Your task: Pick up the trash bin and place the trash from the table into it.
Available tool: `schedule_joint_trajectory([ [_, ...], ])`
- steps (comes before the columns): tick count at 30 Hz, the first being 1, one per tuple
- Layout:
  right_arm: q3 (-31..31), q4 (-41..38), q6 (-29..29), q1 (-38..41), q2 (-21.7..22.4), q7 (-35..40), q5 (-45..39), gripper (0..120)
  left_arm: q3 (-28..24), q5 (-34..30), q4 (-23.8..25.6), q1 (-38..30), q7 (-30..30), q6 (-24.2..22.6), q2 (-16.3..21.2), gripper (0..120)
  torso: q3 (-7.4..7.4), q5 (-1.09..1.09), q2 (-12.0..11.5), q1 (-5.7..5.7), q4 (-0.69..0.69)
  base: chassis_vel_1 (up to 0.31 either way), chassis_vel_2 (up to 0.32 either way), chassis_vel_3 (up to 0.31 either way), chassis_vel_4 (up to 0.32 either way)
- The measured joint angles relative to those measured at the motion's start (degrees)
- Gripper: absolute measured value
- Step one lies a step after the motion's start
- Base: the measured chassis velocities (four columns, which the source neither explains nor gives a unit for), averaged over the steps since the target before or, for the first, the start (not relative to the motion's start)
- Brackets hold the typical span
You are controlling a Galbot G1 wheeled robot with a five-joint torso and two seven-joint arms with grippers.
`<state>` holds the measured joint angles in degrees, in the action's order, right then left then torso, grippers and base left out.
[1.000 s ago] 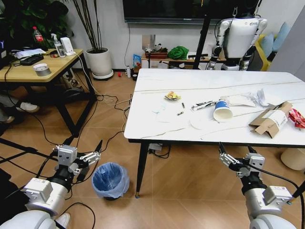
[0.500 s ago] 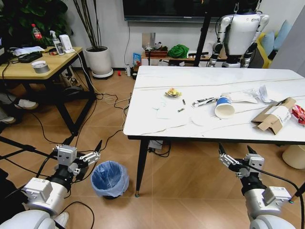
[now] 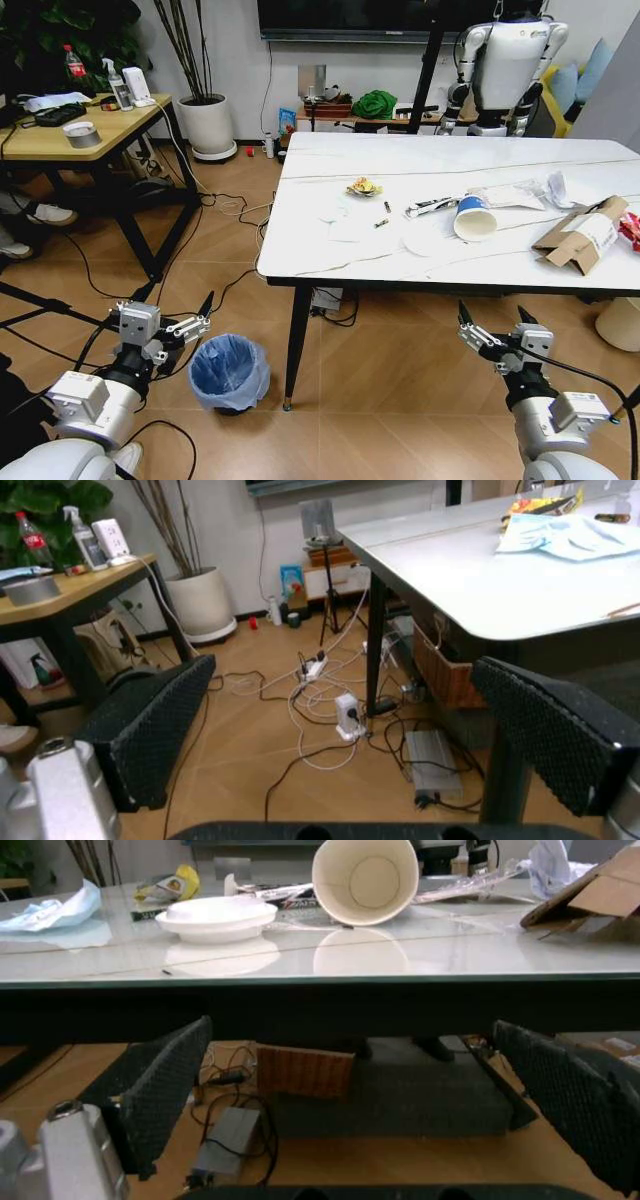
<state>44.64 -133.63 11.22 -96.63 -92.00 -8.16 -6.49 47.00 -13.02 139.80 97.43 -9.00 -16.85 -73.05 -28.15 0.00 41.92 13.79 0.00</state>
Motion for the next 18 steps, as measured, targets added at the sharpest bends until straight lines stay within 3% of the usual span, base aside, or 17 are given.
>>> schedule_joint_trajectory([
  [18, -0.11, 0.42, -0.39, 0.33, -0.05, -0.09, 0.27, 100, -0.01, -0.03, -0.14, -0.34, 0.01, -0.07, -0.16, 100, 2.48, 0.00, -4.11, -1.64, 0.00, 0.000, 0.000, 0.000, 0.000],
])
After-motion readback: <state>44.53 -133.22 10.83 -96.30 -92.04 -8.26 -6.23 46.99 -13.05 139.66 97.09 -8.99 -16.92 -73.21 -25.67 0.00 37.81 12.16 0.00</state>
